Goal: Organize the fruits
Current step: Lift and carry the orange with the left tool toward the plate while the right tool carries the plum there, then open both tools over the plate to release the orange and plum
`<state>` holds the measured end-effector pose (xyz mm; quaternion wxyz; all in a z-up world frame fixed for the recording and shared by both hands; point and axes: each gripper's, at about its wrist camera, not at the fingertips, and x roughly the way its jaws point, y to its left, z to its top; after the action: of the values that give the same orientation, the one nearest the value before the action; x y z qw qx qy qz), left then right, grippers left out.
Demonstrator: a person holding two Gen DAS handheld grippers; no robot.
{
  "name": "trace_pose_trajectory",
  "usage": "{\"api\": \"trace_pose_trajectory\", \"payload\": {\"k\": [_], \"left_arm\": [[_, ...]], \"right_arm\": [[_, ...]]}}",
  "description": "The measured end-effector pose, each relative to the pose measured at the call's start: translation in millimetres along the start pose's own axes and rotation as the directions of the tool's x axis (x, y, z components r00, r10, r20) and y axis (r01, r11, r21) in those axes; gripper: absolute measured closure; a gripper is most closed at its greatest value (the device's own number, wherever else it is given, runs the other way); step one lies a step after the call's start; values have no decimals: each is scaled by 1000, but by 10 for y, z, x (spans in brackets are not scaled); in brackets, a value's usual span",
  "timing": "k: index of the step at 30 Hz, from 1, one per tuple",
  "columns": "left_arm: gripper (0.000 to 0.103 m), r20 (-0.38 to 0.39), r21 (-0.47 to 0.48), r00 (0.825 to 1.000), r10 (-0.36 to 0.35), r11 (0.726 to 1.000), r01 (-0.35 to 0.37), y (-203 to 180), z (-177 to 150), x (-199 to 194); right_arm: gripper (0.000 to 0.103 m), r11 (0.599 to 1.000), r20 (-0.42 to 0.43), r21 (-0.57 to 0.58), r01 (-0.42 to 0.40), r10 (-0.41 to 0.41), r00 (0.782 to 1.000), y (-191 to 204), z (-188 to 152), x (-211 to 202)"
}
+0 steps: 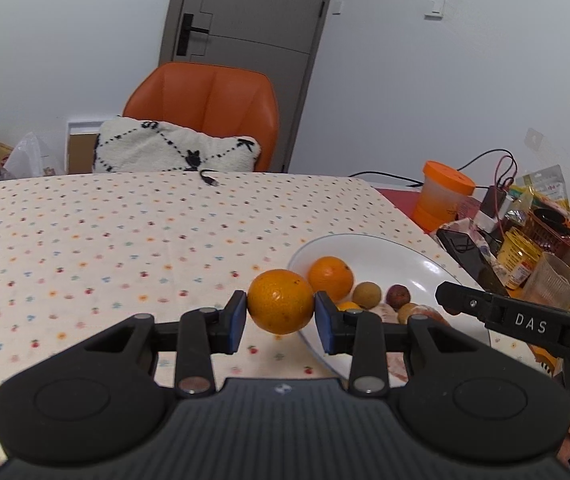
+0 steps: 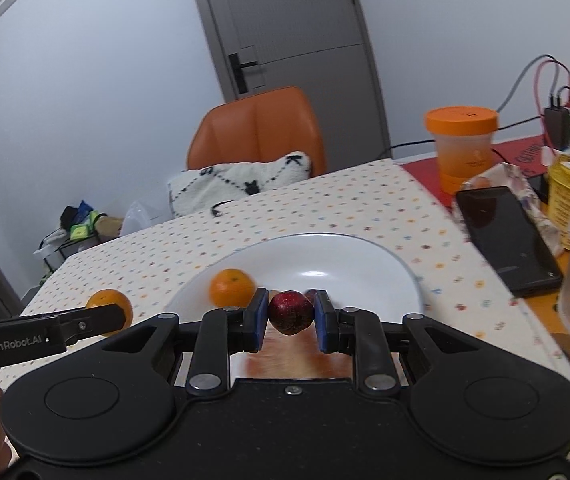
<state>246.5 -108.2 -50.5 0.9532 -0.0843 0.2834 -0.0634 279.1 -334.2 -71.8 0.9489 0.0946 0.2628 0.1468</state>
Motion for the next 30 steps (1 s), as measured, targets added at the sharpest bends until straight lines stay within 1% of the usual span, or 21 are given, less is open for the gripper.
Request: {"api": "trace_pose_trajectory", "payload": {"k": [6, 12, 18, 19, 20, 22, 25, 26, 30], "left_arm": [[68, -18, 9, 1000, -16, 1000, 17, -118, -23, 118], [68, -52, 17, 998, -35, 999, 36, -192, -46, 218], [64, -33, 16, 999, -34, 999, 35, -175, -9, 164], [63, -32, 11, 999, -30, 999, 30, -160, -1, 156], [62, -30, 5, 999, -26, 1000, 26, -140, 4, 146], [57, -26, -3, 999, -18, 1000, 18, -104, 12, 123], [52, -26, -12, 1000, -2, 1000, 2, -50, 17, 92], [51, -27, -17, 1000, 0, 1000, 0, -32, 17, 81], [42, -17, -26, 1000, 12, 1000, -13, 18, 19, 12]], "right_arm": [[80, 999, -5, 22, 24, -24, 1000, -172, -21, 32], [80, 999, -12, 32, 30, -29, 999, -212, -44, 87], [79, 999, -5, 18, 51, -51, 999, -168, -16, 118], [78, 998, -2, 18, 56, -56, 998, -161, -14, 117], [73, 998, 1, 18, 62, -62, 998, -154, -12, 115], [72, 997, 5, 12, 72, -72, 997, -134, -13, 107], [71, 998, -1, 9, 66, -66, 998, -104, -16, 96], [70, 998, -1, 6, 67, -67, 998, -87, -18, 86], [66, 998, 1, 0, 61, -61, 998, -22, -21, 46]]}}
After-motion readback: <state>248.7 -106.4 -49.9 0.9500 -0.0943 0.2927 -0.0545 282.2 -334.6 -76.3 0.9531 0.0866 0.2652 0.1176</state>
